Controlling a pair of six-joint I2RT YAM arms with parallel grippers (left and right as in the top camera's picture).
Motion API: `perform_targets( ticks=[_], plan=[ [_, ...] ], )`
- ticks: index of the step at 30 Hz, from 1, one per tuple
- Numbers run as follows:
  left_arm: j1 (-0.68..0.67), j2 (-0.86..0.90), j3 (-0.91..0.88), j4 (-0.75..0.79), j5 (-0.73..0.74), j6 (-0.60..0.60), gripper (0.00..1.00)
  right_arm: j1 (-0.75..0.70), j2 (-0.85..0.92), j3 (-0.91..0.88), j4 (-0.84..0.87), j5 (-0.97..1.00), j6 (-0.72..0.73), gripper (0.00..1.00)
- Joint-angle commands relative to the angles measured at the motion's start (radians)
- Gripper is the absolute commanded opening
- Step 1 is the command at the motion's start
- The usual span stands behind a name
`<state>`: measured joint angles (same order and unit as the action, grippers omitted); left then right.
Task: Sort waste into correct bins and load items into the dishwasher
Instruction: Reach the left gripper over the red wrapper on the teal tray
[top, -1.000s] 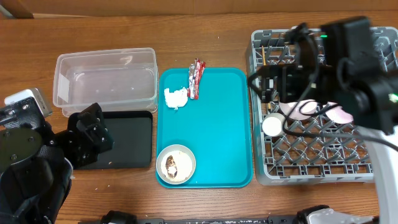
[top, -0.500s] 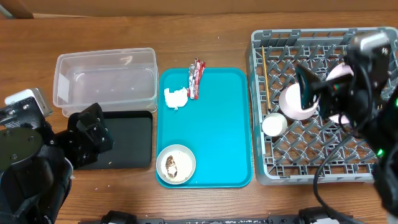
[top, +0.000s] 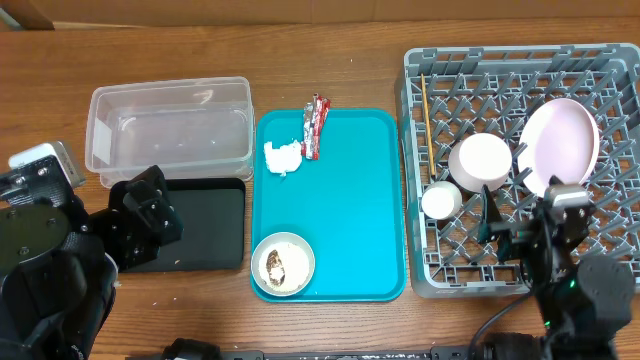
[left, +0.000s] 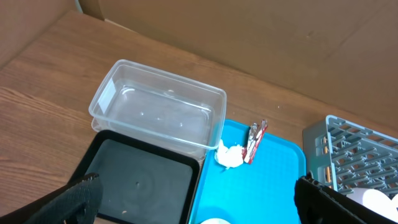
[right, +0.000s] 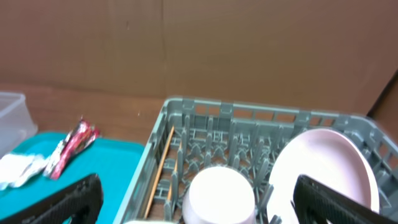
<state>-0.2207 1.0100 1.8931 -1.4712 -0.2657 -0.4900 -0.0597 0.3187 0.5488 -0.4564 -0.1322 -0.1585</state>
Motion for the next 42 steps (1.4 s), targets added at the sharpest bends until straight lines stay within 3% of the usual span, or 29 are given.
perform_targets(
  ticks=[1, 12, 18, 26, 30, 42],
  plan=[
    [0.007, -0.002, 0.002, 0.001, -0.004, 0.022, 1.0, -0.027, -0.107, -0.119, 0.068, -0.056, -0.002, 1.0],
    [0.007, -0.002, 0.002, 0.001, -0.003, 0.022, 1.0, -0.032, -0.315, -0.422, 0.326, -0.072, 0.006, 1.0],
    [0.007, -0.002, 0.002, 0.001, -0.003, 0.022, 1.0, -0.032, -0.317, -0.542, 0.504, -0.071, 0.064, 1.0],
    [0.007, -0.002, 0.002, 0.001, -0.003, 0.022, 1.0, -0.026, -0.317, -0.541, 0.483, -0.071, 0.065, 1.0],
    [0.007, -0.002, 0.002, 0.001, -0.003, 0.022, 1.0, -0.026, -0.316, -0.541, 0.392, -0.071, 0.065, 1.0],
    [0.007, -0.002, 0.002, 0.001, -0.004, 0.022, 1.0, -0.026, -0.313, -0.541, 0.394, -0.071, 0.065, 1.0]
  ],
)
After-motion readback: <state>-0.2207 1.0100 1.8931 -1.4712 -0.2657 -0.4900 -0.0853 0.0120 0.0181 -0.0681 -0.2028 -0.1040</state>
